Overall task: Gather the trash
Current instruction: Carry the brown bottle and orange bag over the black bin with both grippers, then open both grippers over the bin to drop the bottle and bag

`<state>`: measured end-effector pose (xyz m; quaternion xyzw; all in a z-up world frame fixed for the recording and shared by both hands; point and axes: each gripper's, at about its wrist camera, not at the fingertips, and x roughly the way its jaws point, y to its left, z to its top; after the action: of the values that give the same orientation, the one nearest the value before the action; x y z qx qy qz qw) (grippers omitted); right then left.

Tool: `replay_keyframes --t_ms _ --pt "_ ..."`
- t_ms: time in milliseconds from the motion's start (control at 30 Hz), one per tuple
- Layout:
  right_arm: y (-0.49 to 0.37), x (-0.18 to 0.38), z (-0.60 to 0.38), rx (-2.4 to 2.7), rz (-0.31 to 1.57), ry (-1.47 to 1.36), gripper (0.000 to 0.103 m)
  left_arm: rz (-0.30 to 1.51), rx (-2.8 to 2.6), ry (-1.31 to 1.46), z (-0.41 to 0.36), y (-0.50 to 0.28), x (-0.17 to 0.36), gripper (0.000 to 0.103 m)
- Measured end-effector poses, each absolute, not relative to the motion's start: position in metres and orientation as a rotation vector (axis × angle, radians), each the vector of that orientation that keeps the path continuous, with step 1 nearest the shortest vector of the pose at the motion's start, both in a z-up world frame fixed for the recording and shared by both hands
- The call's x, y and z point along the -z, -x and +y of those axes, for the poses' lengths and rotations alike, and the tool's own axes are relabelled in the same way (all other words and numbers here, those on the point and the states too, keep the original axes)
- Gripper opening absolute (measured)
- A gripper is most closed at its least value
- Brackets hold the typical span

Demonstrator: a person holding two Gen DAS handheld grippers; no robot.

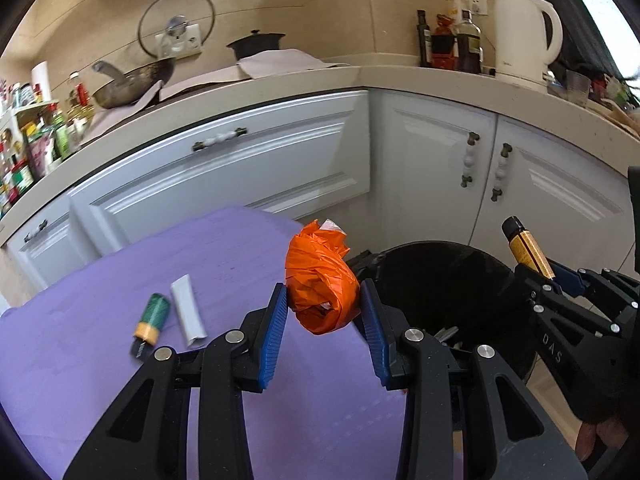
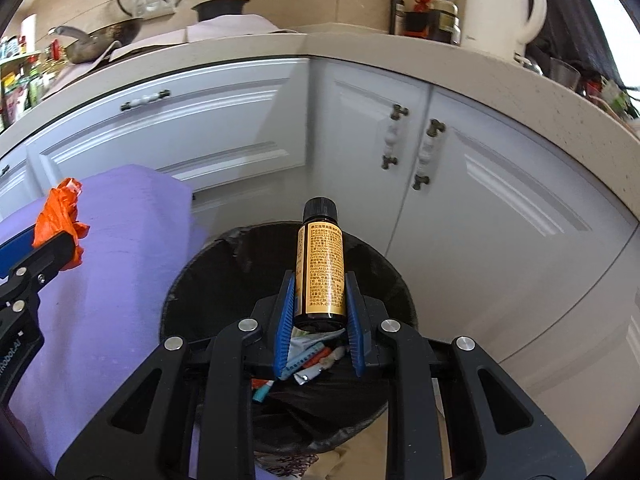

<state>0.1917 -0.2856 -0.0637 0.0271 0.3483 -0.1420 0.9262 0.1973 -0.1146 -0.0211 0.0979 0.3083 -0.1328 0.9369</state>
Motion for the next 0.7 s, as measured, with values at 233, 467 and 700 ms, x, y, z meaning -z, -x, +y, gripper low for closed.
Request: replay_keyframes --t_ms 233,467,700 --pt "-0.198 0.073 -0.299 0.323 0.72 -0.078 0.023 0.633 0.272 -0.237 -0.138 -0.209 0.033 0.038" --pt "-0.204 0.078 -0.31 0.351 0.717 -0.09 0.023 0.641 0.261 -0.252 -0.154 -0.222 0.039 0.038" --pt "-0.208 0.083 -0.319 0.39 0.718 -0.1 0.037 0.649 0.256 -0.281 -0.164 -0.23 0.046 0.05"
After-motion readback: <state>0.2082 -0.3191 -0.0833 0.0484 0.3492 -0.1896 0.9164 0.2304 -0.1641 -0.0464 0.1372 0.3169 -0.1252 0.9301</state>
